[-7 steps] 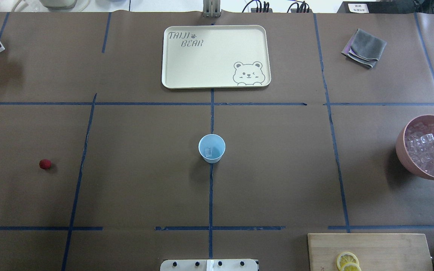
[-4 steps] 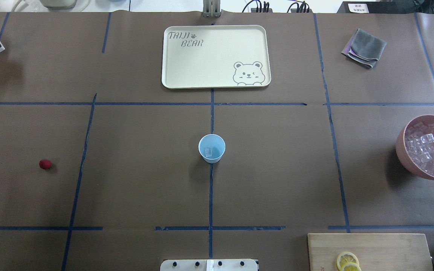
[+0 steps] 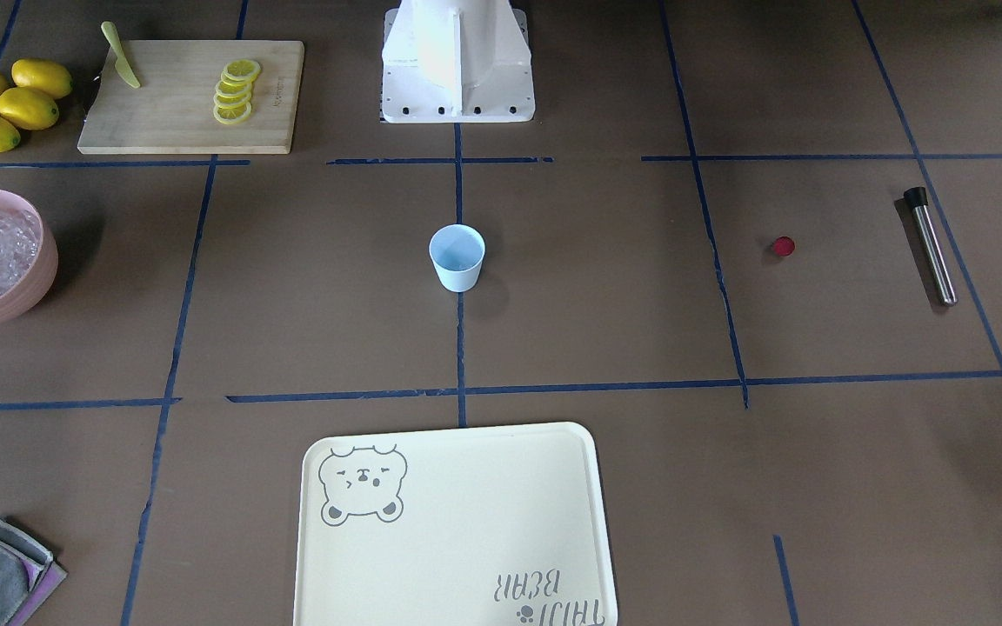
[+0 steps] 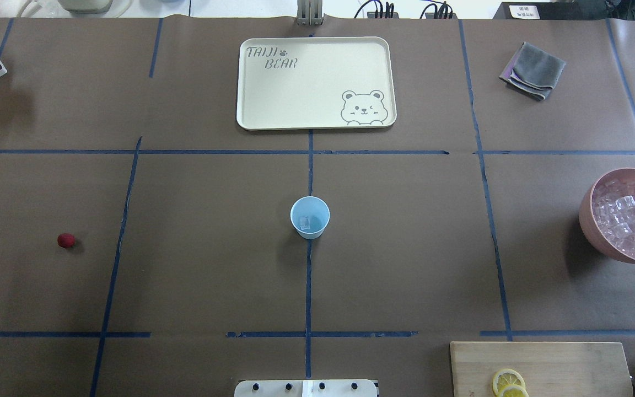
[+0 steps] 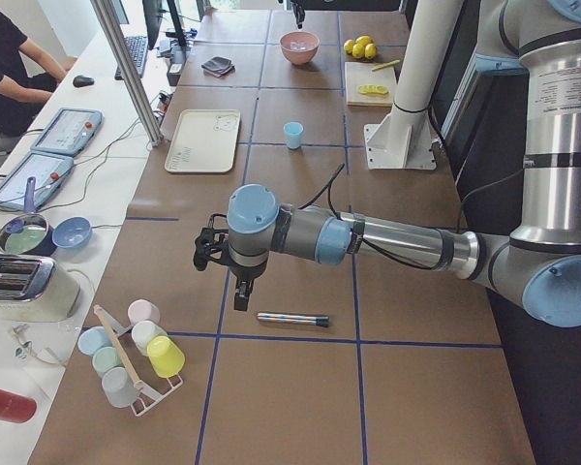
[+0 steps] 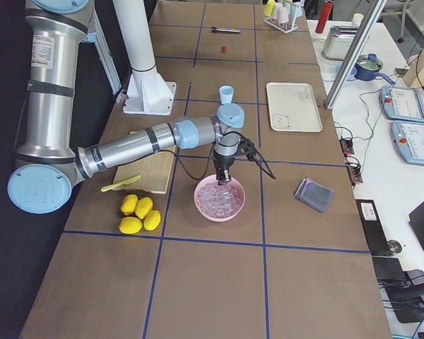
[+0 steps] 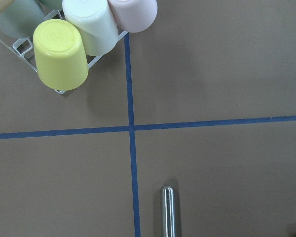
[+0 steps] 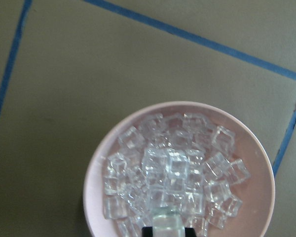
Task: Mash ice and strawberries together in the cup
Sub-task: 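Carry the ice cube over the light-blue cup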
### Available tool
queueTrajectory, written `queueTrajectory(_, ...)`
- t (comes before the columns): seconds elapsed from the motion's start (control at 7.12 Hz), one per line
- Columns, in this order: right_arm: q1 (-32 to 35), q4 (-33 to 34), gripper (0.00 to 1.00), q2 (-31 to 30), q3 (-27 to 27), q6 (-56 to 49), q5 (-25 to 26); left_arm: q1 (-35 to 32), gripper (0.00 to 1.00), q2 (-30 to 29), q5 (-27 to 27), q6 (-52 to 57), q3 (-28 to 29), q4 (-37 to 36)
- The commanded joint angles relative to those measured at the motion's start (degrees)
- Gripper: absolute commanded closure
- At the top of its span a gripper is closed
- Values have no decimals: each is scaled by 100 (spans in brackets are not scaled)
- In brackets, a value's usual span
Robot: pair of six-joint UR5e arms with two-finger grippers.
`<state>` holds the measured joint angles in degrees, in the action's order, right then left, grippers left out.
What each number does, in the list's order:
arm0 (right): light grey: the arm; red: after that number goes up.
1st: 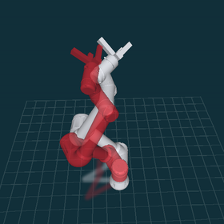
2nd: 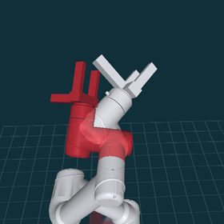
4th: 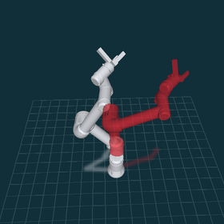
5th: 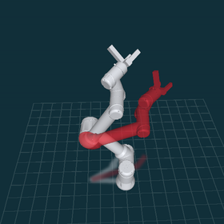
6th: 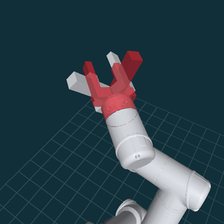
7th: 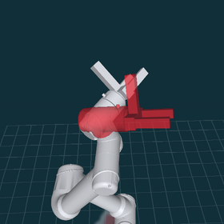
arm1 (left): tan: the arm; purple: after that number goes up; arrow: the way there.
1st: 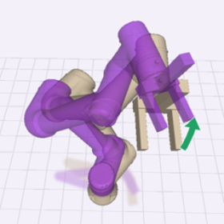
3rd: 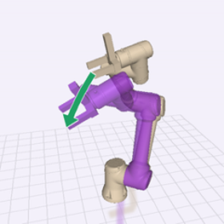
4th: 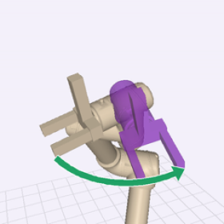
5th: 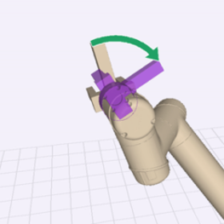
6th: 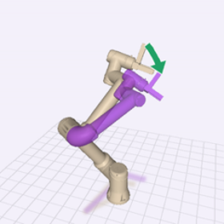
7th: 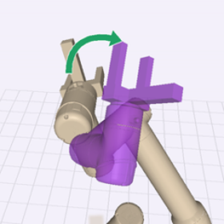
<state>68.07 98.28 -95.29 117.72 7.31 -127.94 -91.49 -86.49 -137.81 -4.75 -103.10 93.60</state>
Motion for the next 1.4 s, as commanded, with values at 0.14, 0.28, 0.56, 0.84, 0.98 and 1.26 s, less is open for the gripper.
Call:
queueTrajectory(0.14, -589, 367, 100, 1420, -20, 1152, -47, 0, 0, 0, 0, 0, 0, 0)
queueTrajectory(0.28, -976, 376, 100, 2078, -256, 1916, -38, 0, 0, 0, 9, 0, 0, 0)
queueTrajectory(0.56, -1767, 367, 100, 3073, -696, 3340, 23, 0, 0, 0, 18, 0, 0, 0)
queueTrajectory(0.84, -2523, 359, 100, 3926, -1091, 4537, 530, 0, 0, 0, 18, -17, 0, 0)
queueTrajectory(0.98, -2866, 359, 100, 4322, -1337, 5021, 811, 0, 0, 0, 26, -18, 9, 0)
queueTrajectory(1.26, -3403, 350, 100, 5070, -1951, 5726, 1225, 0, 0, 0, 26, -18, 9, 0)
